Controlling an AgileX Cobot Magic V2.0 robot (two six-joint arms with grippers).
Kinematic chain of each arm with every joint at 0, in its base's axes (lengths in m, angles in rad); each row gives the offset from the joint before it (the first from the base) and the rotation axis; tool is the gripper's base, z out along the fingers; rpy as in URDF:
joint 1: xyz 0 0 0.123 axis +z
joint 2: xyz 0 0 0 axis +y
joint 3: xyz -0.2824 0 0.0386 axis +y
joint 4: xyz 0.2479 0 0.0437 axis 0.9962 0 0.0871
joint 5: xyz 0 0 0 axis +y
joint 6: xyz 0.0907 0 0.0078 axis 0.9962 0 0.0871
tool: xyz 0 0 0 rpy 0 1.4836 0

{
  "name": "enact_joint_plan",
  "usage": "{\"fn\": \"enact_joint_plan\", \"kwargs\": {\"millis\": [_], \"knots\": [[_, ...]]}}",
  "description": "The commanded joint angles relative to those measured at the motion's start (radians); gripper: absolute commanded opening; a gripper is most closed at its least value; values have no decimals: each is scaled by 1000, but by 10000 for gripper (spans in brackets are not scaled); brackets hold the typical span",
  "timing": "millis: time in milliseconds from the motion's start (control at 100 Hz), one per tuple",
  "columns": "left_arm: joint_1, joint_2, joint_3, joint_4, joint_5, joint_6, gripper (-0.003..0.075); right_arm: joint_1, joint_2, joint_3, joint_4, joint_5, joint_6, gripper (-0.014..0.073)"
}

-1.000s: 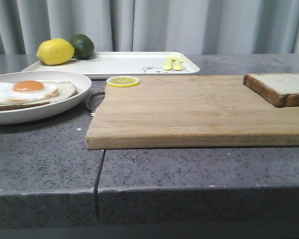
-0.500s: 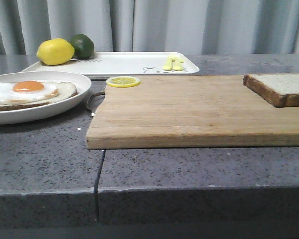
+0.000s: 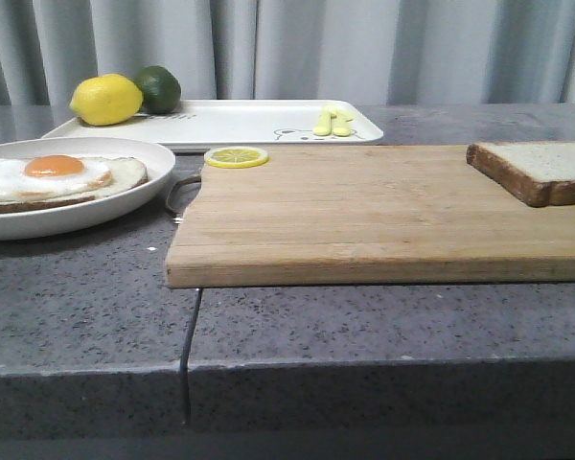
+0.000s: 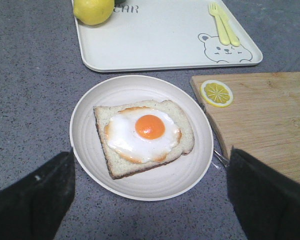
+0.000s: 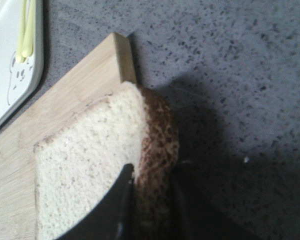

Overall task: Place bread and move sandwich to tray
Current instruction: 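Lower the right gripper onto the bread slice on the board and grasp it, then carry the bread slice with the right gripper over the egg toast and lower it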

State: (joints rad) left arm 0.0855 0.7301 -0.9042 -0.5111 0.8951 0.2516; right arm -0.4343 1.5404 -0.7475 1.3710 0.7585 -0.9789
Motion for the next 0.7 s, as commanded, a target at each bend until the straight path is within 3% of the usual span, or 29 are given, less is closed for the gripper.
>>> {"fn": "enact_joint_plan", "kwargs": {"millis": [0,90,470,590,690], "knots": [[-3,3,-36,-36,-58,1,575,-4,-26,-22,12,4,-24,-12],[-3,3,-36,-36,-58,1,575,-4,-44,-26,17,11,-27,-60],[-3,3,-36,-36,-58,1,575,16,-292,-128,80,126,38,-59],[-3,3,-36,-36,-58,1,575,79,-344,-135,106,110,82,-59],[-3,3,-36,-36,-58,1,575,191,-361,-135,161,64,89,-59]]}}
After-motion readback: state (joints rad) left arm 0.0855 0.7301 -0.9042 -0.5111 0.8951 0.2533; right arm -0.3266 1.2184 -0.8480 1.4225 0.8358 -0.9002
